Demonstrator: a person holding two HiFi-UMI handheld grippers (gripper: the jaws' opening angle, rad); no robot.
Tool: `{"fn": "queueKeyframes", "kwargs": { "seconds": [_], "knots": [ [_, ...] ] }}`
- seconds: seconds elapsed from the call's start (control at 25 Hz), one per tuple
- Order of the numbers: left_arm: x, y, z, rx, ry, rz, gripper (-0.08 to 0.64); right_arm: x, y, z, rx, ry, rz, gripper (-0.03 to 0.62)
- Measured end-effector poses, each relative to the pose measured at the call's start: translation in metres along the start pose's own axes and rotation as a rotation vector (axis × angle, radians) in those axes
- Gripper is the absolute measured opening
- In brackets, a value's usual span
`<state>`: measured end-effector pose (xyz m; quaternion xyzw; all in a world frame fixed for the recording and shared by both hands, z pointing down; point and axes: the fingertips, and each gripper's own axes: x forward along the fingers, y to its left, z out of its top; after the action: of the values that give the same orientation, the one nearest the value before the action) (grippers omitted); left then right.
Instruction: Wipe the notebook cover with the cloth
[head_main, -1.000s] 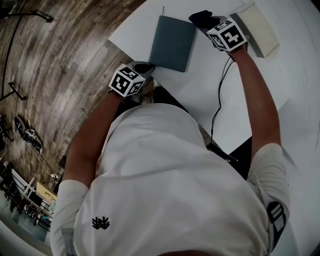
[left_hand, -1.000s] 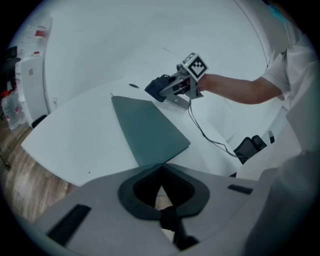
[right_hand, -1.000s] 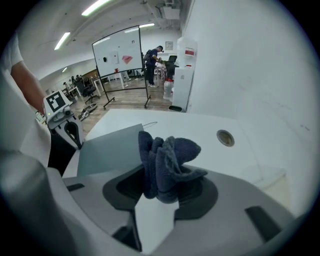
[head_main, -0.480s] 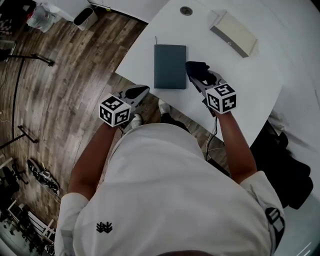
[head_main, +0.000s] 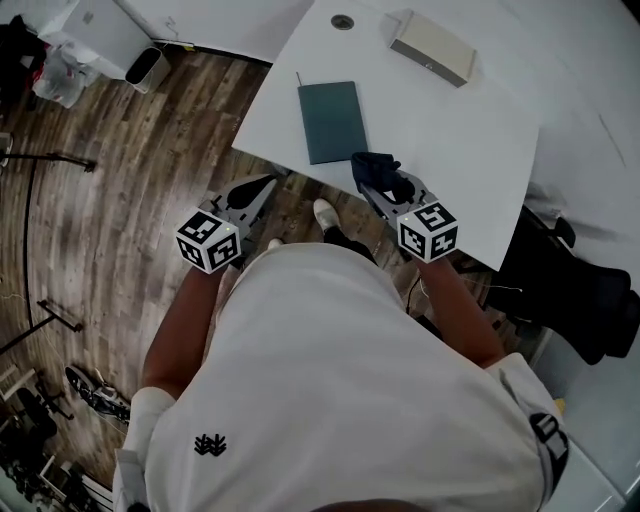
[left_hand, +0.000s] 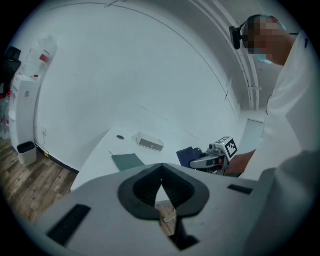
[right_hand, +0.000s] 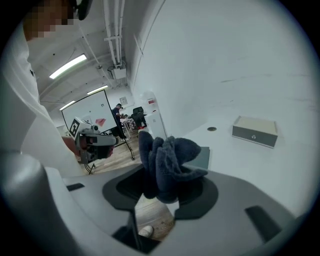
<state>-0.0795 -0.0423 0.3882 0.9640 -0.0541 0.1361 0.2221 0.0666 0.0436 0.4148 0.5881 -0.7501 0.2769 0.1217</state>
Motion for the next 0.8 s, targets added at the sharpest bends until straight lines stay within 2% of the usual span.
{"fn": "queueKeyframes", "kwargs": {
  "seconds": [0.52, 0.8],
  "knots": [
    [-0.063, -0.024, -0.009, 0.011, 0.004, -0.08, 0.006, -0.032, 0.094, -0.021, 0.014, -0.081, -0.069, 0.161],
    [-0.086, -0.031, -0.008, 0.02, -0.015, -0.093, 0.006, -0.037, 0.128, -0.018, -0.025, -0.085, -0.071, 0.16]
  ]
}}
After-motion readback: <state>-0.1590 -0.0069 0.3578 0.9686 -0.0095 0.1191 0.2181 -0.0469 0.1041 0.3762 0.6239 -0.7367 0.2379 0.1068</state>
